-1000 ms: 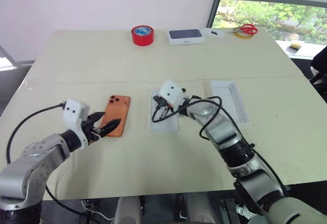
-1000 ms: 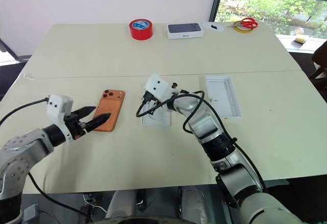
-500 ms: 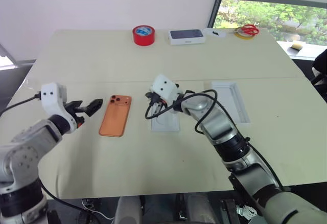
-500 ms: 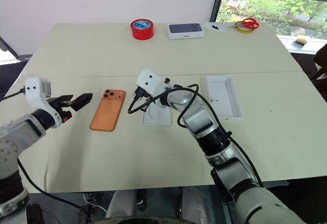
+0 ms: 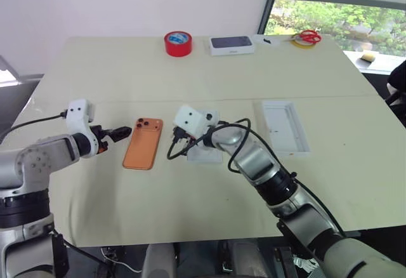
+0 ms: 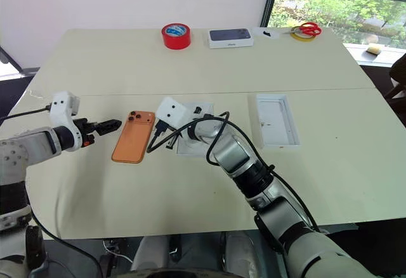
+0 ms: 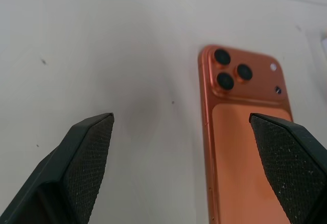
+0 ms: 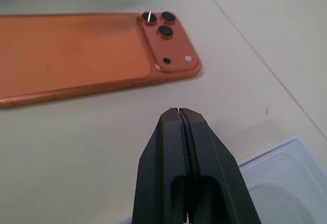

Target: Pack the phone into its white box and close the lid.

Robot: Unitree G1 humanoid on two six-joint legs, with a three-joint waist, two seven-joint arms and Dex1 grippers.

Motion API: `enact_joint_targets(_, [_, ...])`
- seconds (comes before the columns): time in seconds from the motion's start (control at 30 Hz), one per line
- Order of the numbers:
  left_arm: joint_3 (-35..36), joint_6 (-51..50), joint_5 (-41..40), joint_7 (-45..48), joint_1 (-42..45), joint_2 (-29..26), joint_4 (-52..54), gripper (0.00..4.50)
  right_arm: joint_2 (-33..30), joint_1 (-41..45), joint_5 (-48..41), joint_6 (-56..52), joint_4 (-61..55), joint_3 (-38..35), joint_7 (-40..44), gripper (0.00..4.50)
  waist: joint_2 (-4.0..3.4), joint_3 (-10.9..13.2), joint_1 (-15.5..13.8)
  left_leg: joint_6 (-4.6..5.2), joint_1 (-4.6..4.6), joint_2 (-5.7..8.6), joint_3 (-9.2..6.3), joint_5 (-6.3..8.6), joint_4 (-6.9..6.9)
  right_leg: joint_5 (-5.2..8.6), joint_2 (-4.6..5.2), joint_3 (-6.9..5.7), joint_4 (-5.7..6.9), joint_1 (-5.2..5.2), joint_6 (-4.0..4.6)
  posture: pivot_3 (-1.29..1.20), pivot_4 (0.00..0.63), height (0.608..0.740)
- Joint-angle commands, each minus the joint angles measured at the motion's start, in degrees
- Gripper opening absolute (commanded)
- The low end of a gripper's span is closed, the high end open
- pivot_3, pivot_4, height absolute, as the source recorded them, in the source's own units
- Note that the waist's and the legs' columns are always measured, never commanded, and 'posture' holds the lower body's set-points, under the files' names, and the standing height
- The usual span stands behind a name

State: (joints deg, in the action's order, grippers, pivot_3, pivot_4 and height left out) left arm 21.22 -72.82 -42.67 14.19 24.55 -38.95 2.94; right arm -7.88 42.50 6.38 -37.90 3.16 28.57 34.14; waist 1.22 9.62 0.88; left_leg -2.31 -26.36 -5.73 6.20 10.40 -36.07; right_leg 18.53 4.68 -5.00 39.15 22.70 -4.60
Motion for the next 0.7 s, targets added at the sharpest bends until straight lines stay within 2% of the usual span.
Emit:
enact_joint_targets(0.03, [-1.49, -3.07, 0.13, 2.16, 1.01, -1.66, 0.42, 4.45, 0.9, 1.4, 0.84, -0.72, 0.08, 2.46, 1.52, 0.0, 0.0, 0.0, 0.06, 0.0, 0.0, 0.0, 0.0, 0.0, 0.0, 0.0, 0.0, 0.0, 0.0, 0.0, 0.0, 0.0, 0.15, 0.73])
enact_joint_targets(0.23, [-2.08, -8.54, -1.97, 3.13, 0.33, 2.31, 3.85, 4.45, 1.96, 3.08, 2.12, -1.79, 3.73, 5.68, 3.27, 0.0, 0.0, 0.0, -0.12, 0.0, 0.0, 0.0, 0.0, 0.0, -0.01, 0.0, 0.01, 0.0, 0.01, -0.01, 0.0, 0.0, 0.15, 0.73])
enact_joint_targets(0.4, [-1.91, -13.88, -3.0, 2.05, -0.83, 8.94, 7.63, 4.45, 2.91, 3.99, 3.09, -1.65, 5.52, 7.23, 4.06, 0.0, 0.0, -0.03, -0.2, 0.0, 0.03, 0.02, -0.03, 0.0, -0.04, 0.0, 0.03, 0.0, 0.01, -0.08, 0.0, 0.0, 0.15, 0.73])
enact_joint_targets(0.7, [2.44, -19.68, -3.53, -0.22, 0.11, 18.19, 10.47, 4.45, 3.11, 2.74, 4.09, -1.19, 4.87, 7.68, 4.69, 0.0, -0.02, -0.1, -0.34, 0.01, 0.11, 0.06, -0.06, 0.0, -0.06, 0.0, 0.06, -0.01, 0.0, -0.2, -0.01, 0.0, 0.15, 0.73])
